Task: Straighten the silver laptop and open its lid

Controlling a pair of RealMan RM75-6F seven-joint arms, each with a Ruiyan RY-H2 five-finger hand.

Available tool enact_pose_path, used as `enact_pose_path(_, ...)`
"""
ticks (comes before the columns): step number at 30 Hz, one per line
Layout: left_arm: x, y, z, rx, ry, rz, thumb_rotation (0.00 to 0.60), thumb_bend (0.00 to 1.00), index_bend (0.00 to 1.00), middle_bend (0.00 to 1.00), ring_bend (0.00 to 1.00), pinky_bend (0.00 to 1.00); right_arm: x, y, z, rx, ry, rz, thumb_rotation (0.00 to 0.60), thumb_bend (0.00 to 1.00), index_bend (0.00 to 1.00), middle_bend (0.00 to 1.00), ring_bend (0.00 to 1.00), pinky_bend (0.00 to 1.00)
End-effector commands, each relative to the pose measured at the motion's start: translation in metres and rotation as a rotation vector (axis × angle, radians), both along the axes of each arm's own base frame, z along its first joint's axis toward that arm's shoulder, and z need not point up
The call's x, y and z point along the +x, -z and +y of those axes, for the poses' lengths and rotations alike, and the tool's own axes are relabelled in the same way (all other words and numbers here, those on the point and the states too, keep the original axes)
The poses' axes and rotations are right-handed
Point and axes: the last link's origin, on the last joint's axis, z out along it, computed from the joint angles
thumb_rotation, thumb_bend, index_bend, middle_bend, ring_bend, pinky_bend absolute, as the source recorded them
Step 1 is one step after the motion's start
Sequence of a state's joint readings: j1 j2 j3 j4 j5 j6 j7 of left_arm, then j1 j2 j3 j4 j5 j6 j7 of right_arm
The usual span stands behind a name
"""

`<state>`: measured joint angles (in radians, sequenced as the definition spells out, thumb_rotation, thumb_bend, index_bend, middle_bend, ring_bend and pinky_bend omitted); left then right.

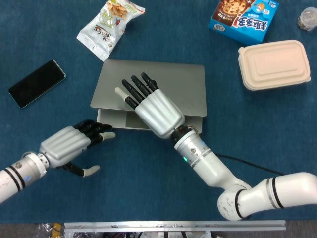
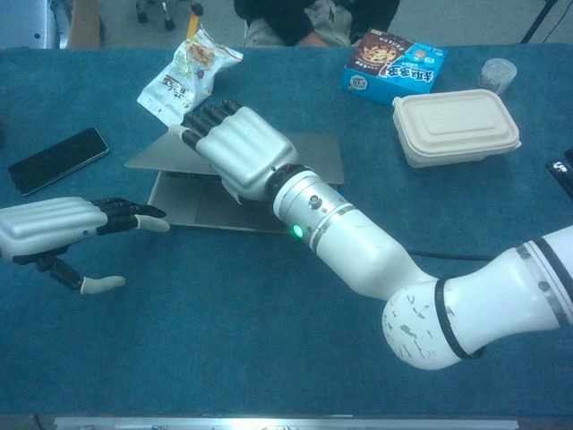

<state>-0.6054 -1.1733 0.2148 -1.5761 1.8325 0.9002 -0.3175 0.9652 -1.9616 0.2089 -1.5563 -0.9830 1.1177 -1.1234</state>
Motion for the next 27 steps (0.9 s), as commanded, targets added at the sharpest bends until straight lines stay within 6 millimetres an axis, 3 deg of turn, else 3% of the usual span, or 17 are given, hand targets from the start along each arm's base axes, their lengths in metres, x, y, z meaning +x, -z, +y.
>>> enact_pose_path(1,0.002,0.007,0.005,-0.004,-0.004,-0.001,0.318,0.34,0.01,0.0,0.0,0.0,0.0,0.0,0.0,0.001,-0.001,0.002,0.6,0.45,0.0,0.05,0.0,0.1)
enact_pose_path(14,-0.003,0.029,0.015,-0.01,-0.036,0.026,0.315,0.34,0.01,0.0,0.0,0.0,-0.001,0.002,0.0,0.007,0.005,0.005,0.6,0.45,0.0,0.04,0.0,0.1)
enact_pose_path(27,-0.009,0.029,0.014,-0.001,-0.04,0.051,0.316,0.34,0.01,0.0,0.0,0.0,-0.007,0.008,-0.004,0.006,0.019,0.018,0.6,0.45,0.0,0.04,0.0,0.1)
